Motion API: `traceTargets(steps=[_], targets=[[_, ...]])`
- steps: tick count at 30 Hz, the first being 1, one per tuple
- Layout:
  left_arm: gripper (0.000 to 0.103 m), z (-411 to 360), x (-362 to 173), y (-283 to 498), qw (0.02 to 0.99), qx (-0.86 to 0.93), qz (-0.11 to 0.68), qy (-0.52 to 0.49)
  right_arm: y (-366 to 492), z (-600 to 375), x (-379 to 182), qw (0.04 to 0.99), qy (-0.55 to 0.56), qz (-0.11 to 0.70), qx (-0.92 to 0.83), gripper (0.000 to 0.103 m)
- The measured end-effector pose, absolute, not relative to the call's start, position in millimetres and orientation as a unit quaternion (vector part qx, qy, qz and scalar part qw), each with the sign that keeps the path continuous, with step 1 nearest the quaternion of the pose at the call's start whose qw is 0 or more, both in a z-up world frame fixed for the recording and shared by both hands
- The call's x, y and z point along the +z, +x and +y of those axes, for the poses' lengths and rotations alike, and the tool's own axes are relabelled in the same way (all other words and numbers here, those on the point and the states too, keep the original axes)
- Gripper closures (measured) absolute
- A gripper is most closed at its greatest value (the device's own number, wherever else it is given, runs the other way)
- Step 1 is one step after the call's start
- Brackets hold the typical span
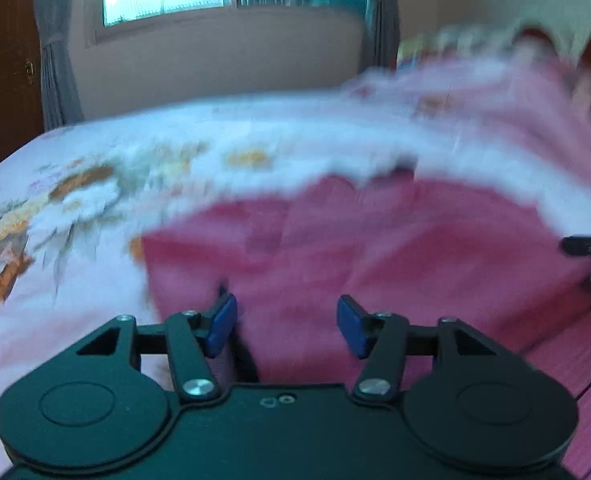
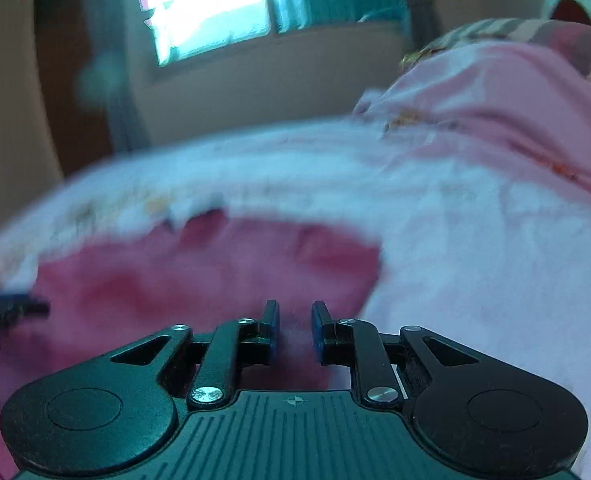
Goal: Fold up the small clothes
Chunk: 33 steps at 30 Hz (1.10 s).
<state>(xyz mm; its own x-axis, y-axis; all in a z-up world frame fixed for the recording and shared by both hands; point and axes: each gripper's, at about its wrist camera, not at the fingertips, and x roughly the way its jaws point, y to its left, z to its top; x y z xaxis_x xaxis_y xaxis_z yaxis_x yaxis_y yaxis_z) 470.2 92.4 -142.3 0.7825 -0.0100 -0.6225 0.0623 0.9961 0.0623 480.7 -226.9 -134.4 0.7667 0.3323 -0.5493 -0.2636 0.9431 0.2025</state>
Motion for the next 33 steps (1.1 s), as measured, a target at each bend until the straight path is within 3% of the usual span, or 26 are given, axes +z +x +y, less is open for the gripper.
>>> traceTargets(steps=[3, 5, 7, 8, 9, 10, 11, 13, 15, 20, 26, 33], targets=[[0.049, 97.3, -129.2, 465.9, 0.946, -0.016, 0.322, 0.023, 485.0, -224.5, -131.6, 0.934, 0.067, 0.320, 0.143, 0.086], [0.043, 99.6, -114.9, 449.4, 0.956, -0.014, 0.292, 0.025, 467.3, -231.0, -111.4, 0.944, 0.079, 0.282, 0.149, 0.085], [0.027, 100.3, -119.7, 449.1, 0.952, -0.007, 0.304, 0.036, 454.2, -232.1, -105.8, 0.949, 0.075, 0.259, 0.166, 0.085], [0.027, 101.4, -131.0, 455.9, 0.942, -0.001, 0.333, 0.042, 458.6, -226.9, -114.2, 0.944, 0.057, 0.285, 0.160, 0.084], [0.018, 104.7, -145.7, 462.0, 0.933, -0.002, 0.358, 0.039, 471.3, -220.6, -133.2, 0.927, 0.040, 0.344, 0.143, 0.079], [0.014, 109.2, -148.7, 461.0, 0.935, -0.001, 0.353, 0.027, 474.5, -221.2, -142.7, 0.924, 0.042, 0.354, 0.137, 0.073], [0.014, 116.1, -147.2, 460.9, 0.934, -0.002, 0.358, 0.008, 471.7, -225.6, -142.2, 0.925, 0.060, 0.349, 0.137, 0.073], [0.030, 124.2, -131.6, 449.5, 0.935, 0.009, 0.356, -0.012, 463.0, -232.9, -128.1, 0.922, 0.079, 0.356, 0.129, 0.073], [0.030, 126.1, -114.6, 419.8, 0.943, 0.005, 0.334, 0.015, 433.6, -246.5, -106.4, 0.934, 0.094, 0.314, 0.140, 0.073], [0.024, 140.9, -98.8, 322.1, 0.951, -0.013, 0.307, 0.017, 360.0, -270.1, -89.1, 0.932, 0.100, 0.305, 0.167, 0.073], [0.006, 152.4, -116.5, 217.2, 0.937, -0.039, 0.346, -0.022, 248.5, -298.3, -101.7, 0.913, 0.135, 0.347, 0.164, 0.073], [0.001, 119.2, -133.8, 168.0, 0.928, -0.045, 0.368, 0.040, 168.7, -309.0, -111.8, 0.900, 0.170, 0.378, 0.138, 0.072]])
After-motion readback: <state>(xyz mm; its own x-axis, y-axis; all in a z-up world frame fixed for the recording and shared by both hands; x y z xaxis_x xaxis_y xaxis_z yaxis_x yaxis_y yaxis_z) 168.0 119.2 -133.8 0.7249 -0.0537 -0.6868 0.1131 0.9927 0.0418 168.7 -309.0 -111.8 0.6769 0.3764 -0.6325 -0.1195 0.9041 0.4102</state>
